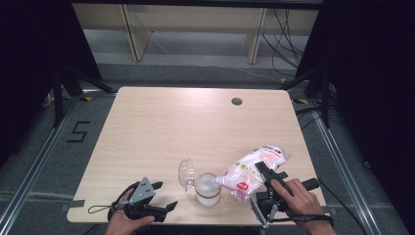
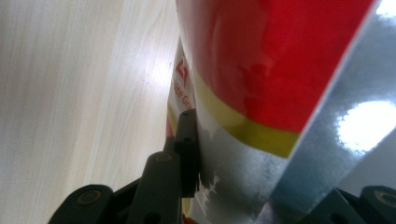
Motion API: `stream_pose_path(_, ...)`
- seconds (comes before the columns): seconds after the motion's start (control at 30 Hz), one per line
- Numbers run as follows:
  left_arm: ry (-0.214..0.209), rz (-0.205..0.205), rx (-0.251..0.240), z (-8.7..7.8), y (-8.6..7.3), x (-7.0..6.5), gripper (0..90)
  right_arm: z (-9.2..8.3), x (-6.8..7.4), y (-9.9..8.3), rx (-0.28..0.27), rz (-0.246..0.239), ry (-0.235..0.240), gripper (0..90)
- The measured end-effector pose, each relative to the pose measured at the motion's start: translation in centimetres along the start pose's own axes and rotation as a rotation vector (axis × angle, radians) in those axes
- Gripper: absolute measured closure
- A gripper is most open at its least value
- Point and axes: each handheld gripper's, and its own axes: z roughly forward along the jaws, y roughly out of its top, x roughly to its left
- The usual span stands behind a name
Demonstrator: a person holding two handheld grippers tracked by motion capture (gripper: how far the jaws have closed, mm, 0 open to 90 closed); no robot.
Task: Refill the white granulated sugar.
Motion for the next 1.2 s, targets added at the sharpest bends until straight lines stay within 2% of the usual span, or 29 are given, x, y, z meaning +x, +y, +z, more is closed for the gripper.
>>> stream_pose_path(0.03, 0.001, 0.000, 0.000, 0.0, 0.0, 0.0, 17.3, 0.0, 0.0, 0.0, -0.002, 0.000, 0.001, 72.0)
stream_pose_path(0.1, 0.005, 0.000, 0.002, 0.0, 0.0, 0.0, 17.3, -0.1, 0.3, -0.1, 0.000, 0.057, 0.007, 72.1)
stream_pose_path(0.13, 0.005, 0.001, 0.002, 0.0, 0.0, 0.0, 17.3, 0.0, 0.2, -0.1, -0.009, 0.052, 0.004, 72.1)
stream_pose_path(0.17, 0.001, 0.000, 0.000, 0.0, 0.0, 0.0, 17.3, -0.1, 0.5, -0.1, 0.006, 0.090, 0.009, 72.1)
stream_pose_path(0.23, 0.000, -0.001, 0.000, 0.0, 0.0, 0.0, 17.3, 0.1, 0.3, -0.2, -0.005, 0.043, 0.006, 72.1)
stream_pose_path(0.27, 0.000, -0.001, 0.000, 0.0, 0.0, 0.0, 17.3, 0.2, 0.0, -0.2, -0.017, -0.002, 0.003, 72.2)
stream_pose_path(0.3, -0.001, -0.001, 0.000, 0.0, 0.0, 0.0, 17.3, 0.3, 0.0, -0.3, -0.026, -0.002, 0.003, 72.1)
stream_pose_path(0.33, 0.005, 0.000, 0.003, 0.0, 0.0, 0.0, 17.3, 0.2, 0.3, -0.3, -0.006, 0.038, 0.009, 72.2)
stream_pose_path(0.37, 0.006, 0.004, 0.004, 0.0, 0.0, 0.0, 17.3, 0.1, 0.3, -0.3, 0.006, 0.039, 0.016, 72.2)
stream_pose_path(0.43, 0.000, 0.002, 0.001, 0.0, 0.0, 0.0, 17.3, 0.1, 0.5, -0.3, -0.006, 0.080, 0.008, 72.2)
stream_pose_path(0.5, 0.006, 0.000, 0.003, 0.0, 0.0, 0.0, 17.3, 0.1, 0.5, -0.4, -0.005, 0.072, 0.013, 72.3)
stream_pose_path(0.53, 0.003, 0.000, 0.003, 0.0, 0.0, 0.0, 17.3, 0.1, 0.2, -0.4, -0.014, 0.038, 0.007, 72.3)
stream_pose_path(0.6, 0.002, -0.001, -0.001, 0.0, 0.0, 0.0, 17.3, 0.0, 0.3, -0.5, -0.007, 0.069, 0.016, 72.3)
stream_pose_path(0.63, 0.002, 0.000, -0.001, 0.0, 0.0, 0.0, 17.3, 0.1, 0.3, -0.5, -0.026, 0.063, 0.002, 72.4)
stream_pose_path(0.67, 0.007, 0.008, 0.009, -0.1, 0.0, 0.0, 17.3, 0.0, 0.4, -0.5, -0.021, 0.085, 0.007, 72.4)
stream_pose_path(0.77, 0.007, 0.010, 0.005, -0.1, 0.0, 0.0, 17.3, 0.0, 0.4, -0.6, -0.009, 0.063, 0.010, 72.5)
stream_pose_path(0.8, 0.004, 0.009, 0.007, -0.1, 0.0, 0.0, 17.3, 0.1, 0.2, -0.5, -0.027, 0.046, -0.004, 72.6)
stream_pose_path(0.83, 0.000, 0.008, 0.006, -0.1, 0.0, 0.1, 17.3, 0.3, 0.5, -0.7, -0.040, 0.075, 0.008, 72.6)
stream_pose_path(0.87, 0.007, 0.012, 0.009, -0.1, 0.0, 0.1, 17.3, 0.3, 0.2, -0.7, -0.048, 0.043, 0.001, 72.7)
stream_pose_path(0.93, 0.004, 0.002, 0.003, -0.1, 0.0, 0.0, 17.3, 0.4, 0.7, -0.8, -0.034, 0.100, 0.019, 72.7)
stream_pose_path(1.03, 0.002, 0.001, 0.001, 0.0, 0.0, 0.0, 17.3, 0.6, 0.7, -0.9, -0.033, 0.065, 0.027, 72.7)
stream_pose_path(1.07, 0.004, 0.003, 0.000, 0.0, 0.0, 0.0, 17.3, 0.7, 1.0, -1.0, -0.037, 0.103, 0.032, 72.7)
stream_pose_path(1.1, 0.004, 0.002, 0.001, 0.0, 0.0, 0.0, 17.3, 0.8, 0.8, -1.1, -0.046, 0.086, 0.027, 72.8)
stream_pose_path(1.13, 0.004, 0.002, 0.002, 0.0, 0.0, 0.0, 17.3, 0.8, 1.1, -1.1, -0.037, 0.144, 0.042, 72.8)
stream_pose_path(1.2, 0.001, 0.001, 0.000, 0.0, 0.0, 0.0, 17.3, 1.0, 0.8, -1.4, -0.065, 0.126, 0.033, 72.9)
